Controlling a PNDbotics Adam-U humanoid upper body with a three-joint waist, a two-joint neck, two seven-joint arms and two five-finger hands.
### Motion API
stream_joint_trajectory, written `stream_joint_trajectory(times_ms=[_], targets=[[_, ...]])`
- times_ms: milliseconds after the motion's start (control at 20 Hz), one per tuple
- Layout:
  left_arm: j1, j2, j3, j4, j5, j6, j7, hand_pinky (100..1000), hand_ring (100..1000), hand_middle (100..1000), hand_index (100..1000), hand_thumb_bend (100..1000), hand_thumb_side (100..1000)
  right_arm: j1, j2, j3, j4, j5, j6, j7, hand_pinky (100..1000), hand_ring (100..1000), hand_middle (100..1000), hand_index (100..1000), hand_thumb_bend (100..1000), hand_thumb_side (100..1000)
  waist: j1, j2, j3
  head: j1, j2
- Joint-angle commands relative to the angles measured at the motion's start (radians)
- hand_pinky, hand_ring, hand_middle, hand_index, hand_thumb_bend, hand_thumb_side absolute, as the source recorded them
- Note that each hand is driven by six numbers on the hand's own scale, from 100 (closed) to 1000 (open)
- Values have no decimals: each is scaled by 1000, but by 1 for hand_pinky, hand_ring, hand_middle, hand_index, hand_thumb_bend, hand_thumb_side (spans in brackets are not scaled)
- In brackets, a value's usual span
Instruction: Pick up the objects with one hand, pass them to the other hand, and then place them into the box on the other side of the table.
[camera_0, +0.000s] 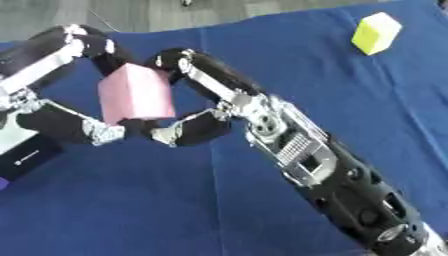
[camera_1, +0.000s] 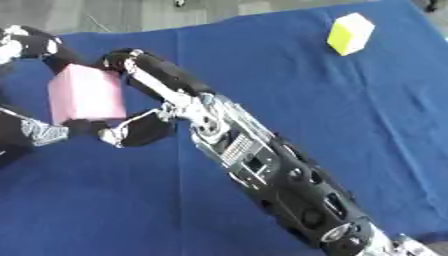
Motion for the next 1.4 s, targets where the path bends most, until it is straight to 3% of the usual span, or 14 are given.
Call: stream_joint_trajectory(times_ms=[50,1400], targets=[[1,53,24,15,-19,7,-6,611,519,456,554,183,138,-28,16,5,-66,5,-7,6,744,793,722,784,397,392,-10,0,1,-2,-15],[119,157,105,-31,45,-6,-15,608,521,459,557,202,124,-17,1,-3,-68,13,56,-44,732,793,724,802,367,452,-15,2,-2,-2,-23]])
